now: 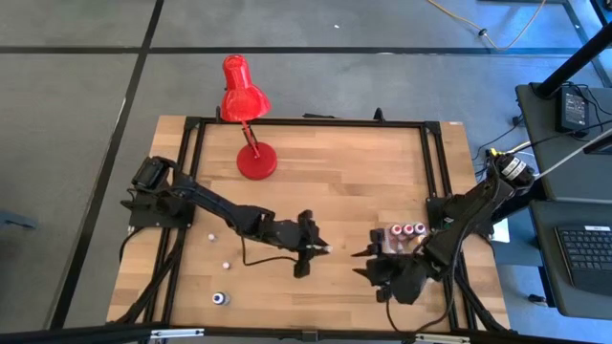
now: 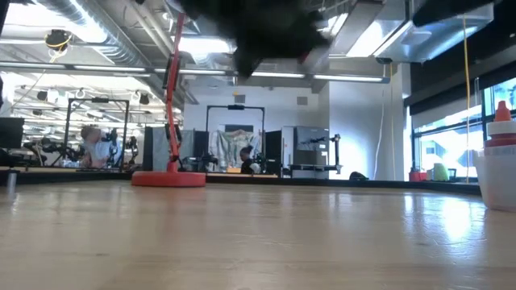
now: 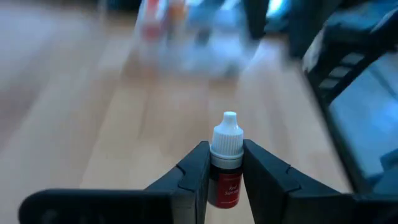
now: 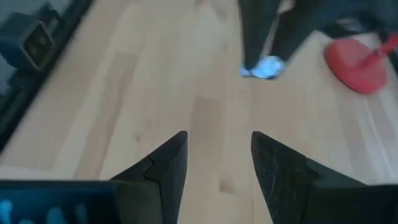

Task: Pick & Place food coloring
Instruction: Put the small red bottle into the transparent container

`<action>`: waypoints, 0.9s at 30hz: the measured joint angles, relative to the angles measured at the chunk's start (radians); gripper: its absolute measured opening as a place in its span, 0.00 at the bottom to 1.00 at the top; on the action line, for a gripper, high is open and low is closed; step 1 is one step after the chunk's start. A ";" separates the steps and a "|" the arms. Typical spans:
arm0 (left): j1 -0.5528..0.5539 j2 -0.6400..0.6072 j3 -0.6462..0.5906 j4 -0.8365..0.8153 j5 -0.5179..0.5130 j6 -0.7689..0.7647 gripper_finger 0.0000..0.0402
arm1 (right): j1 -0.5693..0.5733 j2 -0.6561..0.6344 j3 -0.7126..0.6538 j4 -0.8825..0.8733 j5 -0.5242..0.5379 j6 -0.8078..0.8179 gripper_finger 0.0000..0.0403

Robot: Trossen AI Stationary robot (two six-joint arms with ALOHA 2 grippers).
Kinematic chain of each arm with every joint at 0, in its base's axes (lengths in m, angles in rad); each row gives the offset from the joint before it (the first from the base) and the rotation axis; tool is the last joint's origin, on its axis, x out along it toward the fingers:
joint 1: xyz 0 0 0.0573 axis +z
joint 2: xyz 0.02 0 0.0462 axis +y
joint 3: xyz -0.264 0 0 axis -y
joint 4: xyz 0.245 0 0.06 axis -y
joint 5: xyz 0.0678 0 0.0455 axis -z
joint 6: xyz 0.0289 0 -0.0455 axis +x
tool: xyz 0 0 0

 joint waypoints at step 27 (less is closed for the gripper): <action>-0.042 0.000 0.001 0.338 -0.004 0.375 0.20 | -0.144 0.000 0.000 0.316 -0.085 -0.213 0.57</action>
